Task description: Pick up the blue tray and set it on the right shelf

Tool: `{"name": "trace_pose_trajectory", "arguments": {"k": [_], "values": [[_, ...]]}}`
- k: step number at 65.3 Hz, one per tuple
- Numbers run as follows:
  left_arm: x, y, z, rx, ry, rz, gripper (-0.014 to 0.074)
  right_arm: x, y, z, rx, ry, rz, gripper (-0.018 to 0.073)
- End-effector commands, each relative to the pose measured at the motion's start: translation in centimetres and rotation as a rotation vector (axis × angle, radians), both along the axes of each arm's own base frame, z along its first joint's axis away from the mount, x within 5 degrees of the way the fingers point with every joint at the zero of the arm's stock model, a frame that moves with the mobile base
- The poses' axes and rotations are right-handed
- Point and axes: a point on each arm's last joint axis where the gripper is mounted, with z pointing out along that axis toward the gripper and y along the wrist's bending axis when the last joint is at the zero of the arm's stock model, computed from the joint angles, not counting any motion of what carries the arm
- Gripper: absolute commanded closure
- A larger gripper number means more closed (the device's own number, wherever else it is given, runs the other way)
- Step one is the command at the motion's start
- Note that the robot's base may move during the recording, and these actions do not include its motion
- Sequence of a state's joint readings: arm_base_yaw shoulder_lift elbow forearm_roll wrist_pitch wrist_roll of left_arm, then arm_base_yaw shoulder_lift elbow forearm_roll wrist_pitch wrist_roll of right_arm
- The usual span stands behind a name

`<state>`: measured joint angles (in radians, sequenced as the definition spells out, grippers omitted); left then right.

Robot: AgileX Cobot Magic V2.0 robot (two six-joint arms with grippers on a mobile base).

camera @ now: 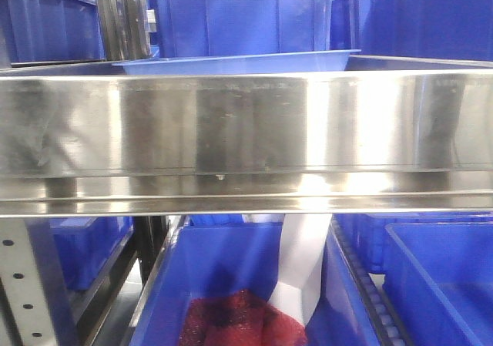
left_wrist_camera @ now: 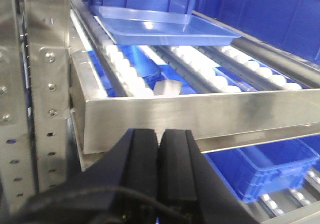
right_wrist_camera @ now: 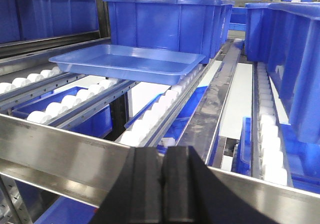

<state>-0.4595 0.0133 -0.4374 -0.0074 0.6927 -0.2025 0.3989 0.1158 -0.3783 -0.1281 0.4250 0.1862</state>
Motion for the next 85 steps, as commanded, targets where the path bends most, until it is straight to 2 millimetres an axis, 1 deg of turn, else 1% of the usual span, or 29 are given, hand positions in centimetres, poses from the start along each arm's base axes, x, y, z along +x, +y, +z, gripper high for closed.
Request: {"name": "trace_pose_trajectory", "arguments": {"k": [1,7,12,17,25,35,40,43,53,85], "values": [[0.1,0.0,1.6,-0.025,-0.113,0.058,0.0645,0.0,0.0,1.6,0.008,-0.112,0.004,0.0503],[0.3,-0.1,1.0,0.057,-0.166,0.122,0.0645,0.0,0.0,1.6,0.008,-0.112,0.004,0.0503],[0.7,-0.2,0.2,0.046,-0.199,0.194,0.0645,0.0,0.0,1.6,0.008,-0.112,0.004,0.0503],[1.4,-0.2,-1.4,0.015,-0.219,0.264,0.0645,0.0,0.0,1.6,0.008,-0.112,0.004,0.0503],[2.9,0.1,-4.6,0.016,-0.220,0.343,0.0645,0.0,0.0,1.6,0.008,-0.112,0.004,0.0503],[3.9,0.2,-7.9,0.015,-0.220,0.373,0.0645,0.0,0.0,1.6,0.008,-0.112,0.004,0.0503],[4.3,0.4,-9.6,0.006,-0.257,0.392,0.0645,0.0,0.0,1.6,0.008,-0.112,0.004,0.0503],[4.3,0.3,-9.8,0.024,-0.223,0.384,0.0645,0.0,0.0,1.6,0.008,-0.111,0.004,0.0503],[4.3,0.4,-9.6,0.020,-0.259,0.390,0.0645,0.0,0.0,1.6,0.008,-0.112,0.004,0.0503],[4.3,0.3,-9.6,0.022,-0.251,0.389,0.0645,0.0,0.0,1.6,0.008,-0.112,0.004,0.0503]]}}
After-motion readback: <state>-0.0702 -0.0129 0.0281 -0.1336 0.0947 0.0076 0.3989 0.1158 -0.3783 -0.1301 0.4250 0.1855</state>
